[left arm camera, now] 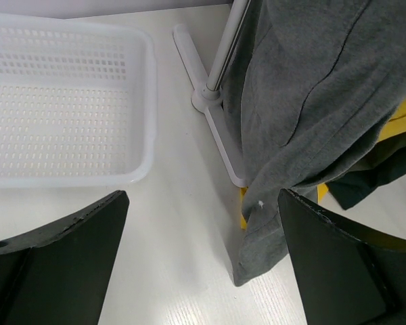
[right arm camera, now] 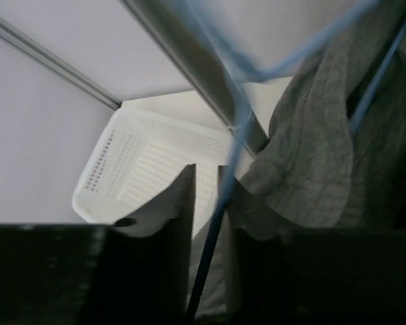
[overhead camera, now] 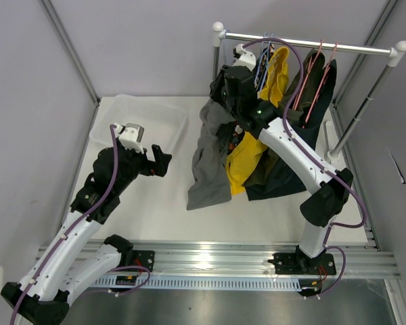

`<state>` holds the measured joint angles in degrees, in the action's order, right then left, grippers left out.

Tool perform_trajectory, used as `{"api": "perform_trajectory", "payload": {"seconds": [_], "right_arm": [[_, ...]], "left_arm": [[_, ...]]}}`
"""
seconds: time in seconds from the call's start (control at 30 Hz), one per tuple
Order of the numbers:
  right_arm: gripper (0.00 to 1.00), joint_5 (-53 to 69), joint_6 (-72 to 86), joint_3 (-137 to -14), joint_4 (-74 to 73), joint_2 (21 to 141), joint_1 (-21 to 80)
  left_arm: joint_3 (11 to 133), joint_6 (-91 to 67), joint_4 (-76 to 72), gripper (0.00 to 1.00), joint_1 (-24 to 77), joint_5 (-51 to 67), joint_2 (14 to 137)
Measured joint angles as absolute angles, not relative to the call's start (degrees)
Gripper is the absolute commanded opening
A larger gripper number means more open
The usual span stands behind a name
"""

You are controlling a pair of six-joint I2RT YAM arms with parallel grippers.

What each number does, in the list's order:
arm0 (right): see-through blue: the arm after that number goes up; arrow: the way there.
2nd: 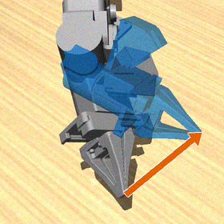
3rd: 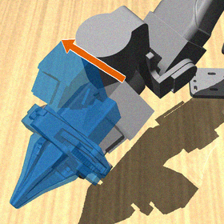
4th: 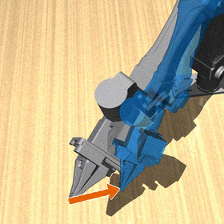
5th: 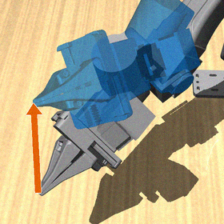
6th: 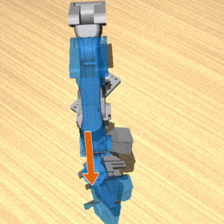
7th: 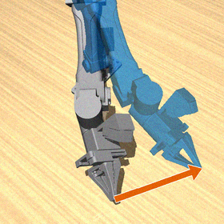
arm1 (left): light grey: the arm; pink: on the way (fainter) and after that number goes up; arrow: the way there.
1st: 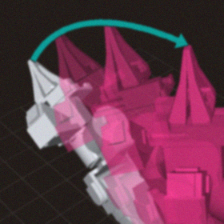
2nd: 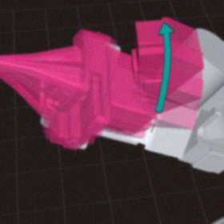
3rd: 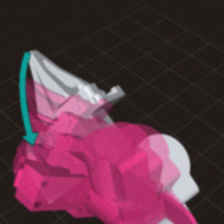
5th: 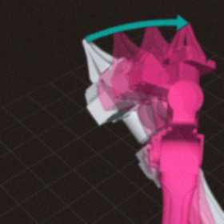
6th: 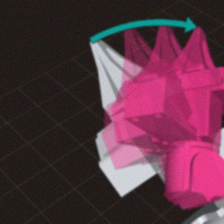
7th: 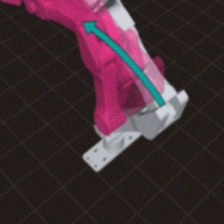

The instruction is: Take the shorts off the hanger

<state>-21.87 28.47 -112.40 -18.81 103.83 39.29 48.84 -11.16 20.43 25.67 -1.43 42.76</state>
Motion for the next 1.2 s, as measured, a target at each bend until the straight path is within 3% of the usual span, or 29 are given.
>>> {"api": "perform_trajectory", "payload": {"seconds": [0.2, 0.73, 1.03, 1.2], "right_arm": [[0.0, -22.31, 29.63, -112.31, -20.25, 103.83, 39.42], [0.0, -27.4, 23.03, -112.31, -22.87, 95.7, 45.17], [0.0, -28.32, 22.33, -112.25, -25.26, 87.24, 48.31], [0.0, -29.39, 23.11, -110.08, -24.34, 86.89, 49.95]], "left_arm": [[48.84, -11.14, 20.45, 0.99, 25.67, -1.87, 43.38], [48.34, -10.85, 19.66, 0.99, 25.67, 0.84, 43.48], [47.7, -12.69, 13.19, 0.99, 26.48, 18.7, 43.03], [48.6, -15.94, 8.01, 0.99, 33.26, 25.71, 43.16]]}}
